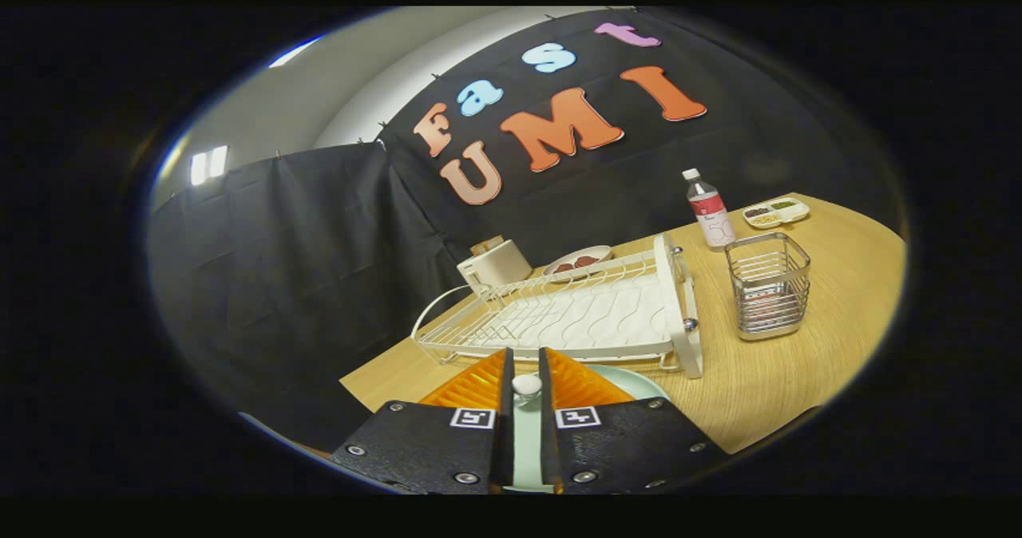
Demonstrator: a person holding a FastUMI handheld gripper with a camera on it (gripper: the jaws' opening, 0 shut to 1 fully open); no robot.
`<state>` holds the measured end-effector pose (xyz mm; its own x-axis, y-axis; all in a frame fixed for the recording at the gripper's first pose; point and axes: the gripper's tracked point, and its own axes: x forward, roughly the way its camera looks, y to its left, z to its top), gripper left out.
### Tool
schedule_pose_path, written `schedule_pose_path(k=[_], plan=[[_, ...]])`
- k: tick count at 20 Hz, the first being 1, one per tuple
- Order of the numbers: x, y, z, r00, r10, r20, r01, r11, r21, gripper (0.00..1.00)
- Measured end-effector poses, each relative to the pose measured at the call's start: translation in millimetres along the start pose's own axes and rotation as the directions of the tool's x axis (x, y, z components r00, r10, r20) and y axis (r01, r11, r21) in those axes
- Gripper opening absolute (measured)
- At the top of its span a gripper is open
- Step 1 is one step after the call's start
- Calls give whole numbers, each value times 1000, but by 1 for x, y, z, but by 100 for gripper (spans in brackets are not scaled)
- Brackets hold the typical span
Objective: Take the plate from the dish rack, then take the spoon from the basket and place it into the plate.
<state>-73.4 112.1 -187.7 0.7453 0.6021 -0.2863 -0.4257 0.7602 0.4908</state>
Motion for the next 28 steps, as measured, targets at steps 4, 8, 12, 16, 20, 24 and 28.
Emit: schedule_pose_path(k=[4,8,12,16,20,24,28], plan=[[-2,1,2,1000,8,-4,-8,1000,4,22],[-7,-3,14,1000,-12,22,12,1000,8,33],[-10,-11,36,996,-51,70,54,998,-32,41],[-18,-15,64,986,-91,140,105,990,-93,55],[-28,-25,96,961,-154,230,195,967,-167,72],[-39,-28,120,938,-183,293,254,940,-227,80],[-50,-41,138,911,-231,340,327,909,-258,82]])
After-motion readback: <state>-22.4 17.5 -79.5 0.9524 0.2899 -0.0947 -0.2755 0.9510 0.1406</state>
